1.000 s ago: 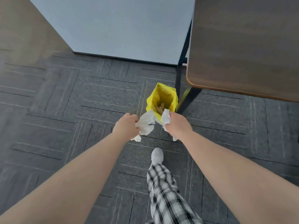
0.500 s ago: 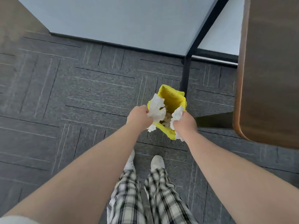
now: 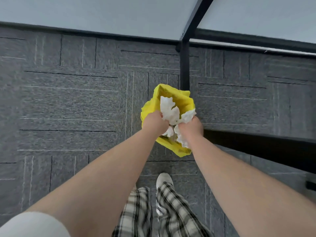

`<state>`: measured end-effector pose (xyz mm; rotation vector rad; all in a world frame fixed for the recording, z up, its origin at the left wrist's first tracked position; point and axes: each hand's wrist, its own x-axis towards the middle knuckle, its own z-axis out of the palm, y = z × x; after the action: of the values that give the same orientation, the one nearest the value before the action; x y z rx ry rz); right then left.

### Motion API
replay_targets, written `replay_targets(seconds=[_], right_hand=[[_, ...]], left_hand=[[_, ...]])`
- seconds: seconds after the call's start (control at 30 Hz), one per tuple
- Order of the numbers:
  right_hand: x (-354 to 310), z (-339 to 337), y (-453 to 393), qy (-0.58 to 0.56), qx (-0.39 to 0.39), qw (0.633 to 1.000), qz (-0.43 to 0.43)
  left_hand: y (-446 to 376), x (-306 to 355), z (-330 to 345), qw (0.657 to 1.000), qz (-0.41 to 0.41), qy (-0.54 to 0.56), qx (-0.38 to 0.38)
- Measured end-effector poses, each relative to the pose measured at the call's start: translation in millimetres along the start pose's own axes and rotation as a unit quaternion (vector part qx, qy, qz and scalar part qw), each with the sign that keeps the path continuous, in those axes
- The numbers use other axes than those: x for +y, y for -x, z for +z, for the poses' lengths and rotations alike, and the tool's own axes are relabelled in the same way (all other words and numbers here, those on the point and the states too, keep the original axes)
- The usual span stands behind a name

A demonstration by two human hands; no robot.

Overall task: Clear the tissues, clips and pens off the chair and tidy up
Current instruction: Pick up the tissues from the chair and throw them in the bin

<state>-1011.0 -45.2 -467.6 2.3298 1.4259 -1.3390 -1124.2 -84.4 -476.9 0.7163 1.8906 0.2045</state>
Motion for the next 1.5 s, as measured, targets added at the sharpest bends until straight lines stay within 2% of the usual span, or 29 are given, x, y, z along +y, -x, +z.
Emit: replay_targets(seconds=[0.3,0.5,0.6,0.77,1.03,1.3,1.37,1.5], right_hand=[[-1.5,9.9,-6.3,0.009,-0.003,0.999,0.037],[-5.3,2.3,4.3,-0.014,-0.006,1.000,0.003],[-10.2,-5.6,16.9,-0.027,0.003,1.000,-0.015],[-21.6,-19.3,35.8,-0.017,0.010,1.000,0.004],[-20.3,-65.4,113.3,-0.021,-0.025,0.999,-0.032],[22.4,-138.4,205.5,-0.018,-0.043,0.997,-0.053],[45.1,-155.7,223.4,-0.016,-0.037,0.997,-0.063],[105.0,-187.8,266.3,-0.050,-0.033,0.995,-0.082]], left_hand=[[-6.2,3.8,-1.6,0.998,0.039,-0.029,-0.047],[11.5,6.7,-19.7,0.993,0.057,-0.075,-0.065],[24.3,9.5,-36.8,0.991,0.055,-0.111,-0.059],[47.3,19.4,-63.1,0.981,0.064,-0.168,-0.073],[111.3,40.4,-89.5,0.961,0.078,-0.255,-0.076],[215.4,95.1,-88.2,0.931,0.145,-0.330,-0.052],[244.0,103.1,-77.8,0.926,0.145,-0.344,-0.052],[307.6,105.1,-41.9,0.894,0.160,-0.415,-0.051]])
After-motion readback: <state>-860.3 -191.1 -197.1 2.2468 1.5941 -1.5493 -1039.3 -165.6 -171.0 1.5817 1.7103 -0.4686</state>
